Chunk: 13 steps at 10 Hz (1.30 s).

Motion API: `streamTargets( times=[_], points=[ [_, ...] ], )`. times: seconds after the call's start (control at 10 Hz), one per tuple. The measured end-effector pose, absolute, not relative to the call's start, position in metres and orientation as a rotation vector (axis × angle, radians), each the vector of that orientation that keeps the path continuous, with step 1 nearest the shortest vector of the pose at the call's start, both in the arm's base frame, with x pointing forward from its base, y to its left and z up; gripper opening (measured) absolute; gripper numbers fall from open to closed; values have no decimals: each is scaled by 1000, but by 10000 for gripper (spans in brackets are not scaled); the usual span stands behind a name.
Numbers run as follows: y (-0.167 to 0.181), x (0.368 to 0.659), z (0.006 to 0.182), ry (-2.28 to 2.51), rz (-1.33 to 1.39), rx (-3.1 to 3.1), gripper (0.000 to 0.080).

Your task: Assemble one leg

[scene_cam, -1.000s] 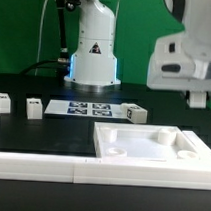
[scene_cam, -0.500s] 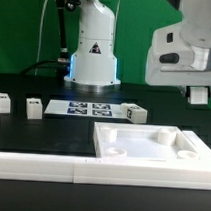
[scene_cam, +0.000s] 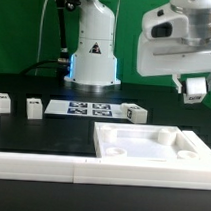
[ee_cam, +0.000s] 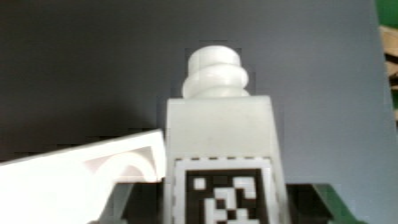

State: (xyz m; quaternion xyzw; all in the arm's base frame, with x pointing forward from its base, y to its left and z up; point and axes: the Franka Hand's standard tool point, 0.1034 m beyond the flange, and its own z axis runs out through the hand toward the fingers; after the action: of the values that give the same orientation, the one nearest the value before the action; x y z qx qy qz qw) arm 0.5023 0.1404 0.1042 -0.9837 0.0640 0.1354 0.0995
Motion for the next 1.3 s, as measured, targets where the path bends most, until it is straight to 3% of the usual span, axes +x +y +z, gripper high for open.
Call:
streamTargets(
  times=[0.2,0.8,1.0,1.3],
  points=[
    [115,513,107,166,122,-2955,287],
    [121,529,105,81,-541,-2951,288],
    [107,538,102,-35,-778,-2943,288],
    [107,531,86,-56,-785,-2950,288]
  ],
)
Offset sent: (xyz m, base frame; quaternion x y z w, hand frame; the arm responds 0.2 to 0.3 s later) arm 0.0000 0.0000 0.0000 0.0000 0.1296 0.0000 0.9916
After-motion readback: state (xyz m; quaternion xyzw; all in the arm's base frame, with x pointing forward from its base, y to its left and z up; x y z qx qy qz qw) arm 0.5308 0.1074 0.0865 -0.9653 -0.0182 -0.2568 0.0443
